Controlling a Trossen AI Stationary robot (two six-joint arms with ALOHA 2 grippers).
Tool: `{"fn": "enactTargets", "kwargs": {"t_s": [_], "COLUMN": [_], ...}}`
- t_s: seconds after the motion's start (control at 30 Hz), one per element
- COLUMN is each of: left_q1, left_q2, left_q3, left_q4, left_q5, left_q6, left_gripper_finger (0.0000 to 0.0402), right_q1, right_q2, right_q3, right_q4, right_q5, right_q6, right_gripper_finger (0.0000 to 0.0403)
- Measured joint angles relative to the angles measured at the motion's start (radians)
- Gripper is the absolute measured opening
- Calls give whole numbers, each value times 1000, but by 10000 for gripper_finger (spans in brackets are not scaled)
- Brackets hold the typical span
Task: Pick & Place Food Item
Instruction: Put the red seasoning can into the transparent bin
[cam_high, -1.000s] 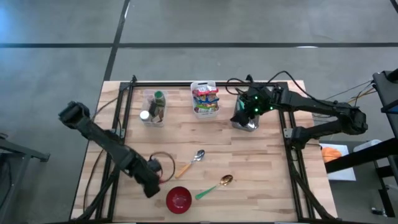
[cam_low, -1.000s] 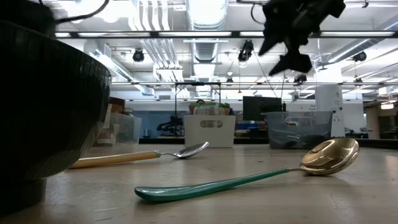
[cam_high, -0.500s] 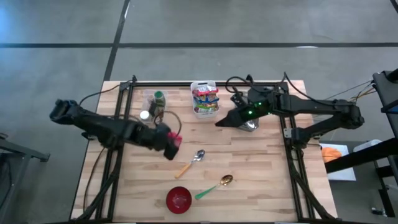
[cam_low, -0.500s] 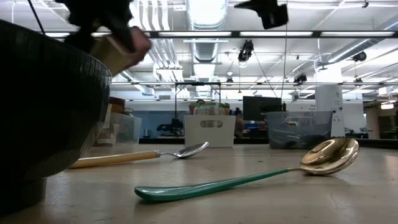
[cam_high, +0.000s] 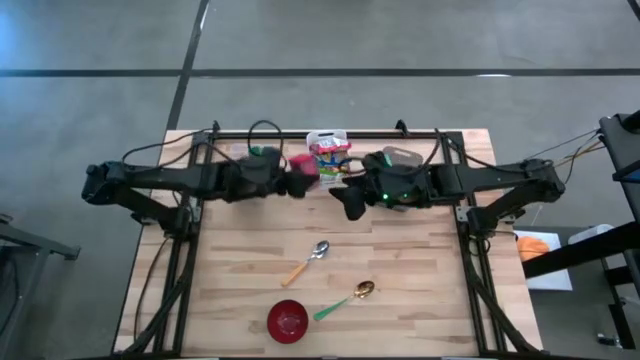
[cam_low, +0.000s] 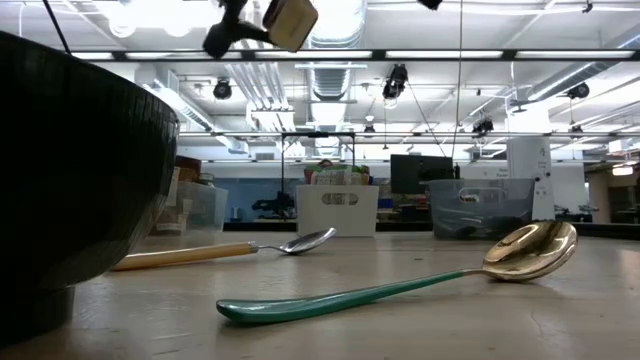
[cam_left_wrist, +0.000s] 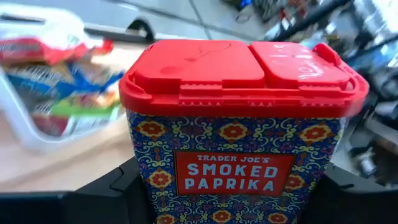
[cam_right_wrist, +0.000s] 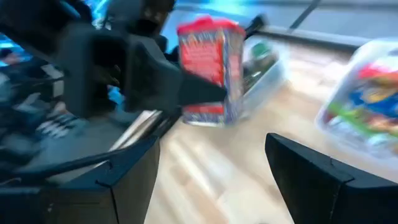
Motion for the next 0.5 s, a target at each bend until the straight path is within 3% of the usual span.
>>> {"fn": "enactTargets", "kwargs": {"t_s": [0.17,0.5], "left_q1": [26,28], "left_q2": [32,154], "left_q3": [71,200], "left_q4": [12,-8], "left_q5": [1,48], "left_q6": [-27,-53], "left_gripper_finger": [265,264], "right_q1": [29,37], "right_q2": [52,136], "right_q3": [90,227], "right_q4": [-86,-198], "right_q5": [168,196], "right_q6": [-33,-47], "right_gripper_finger": [287,287]}}
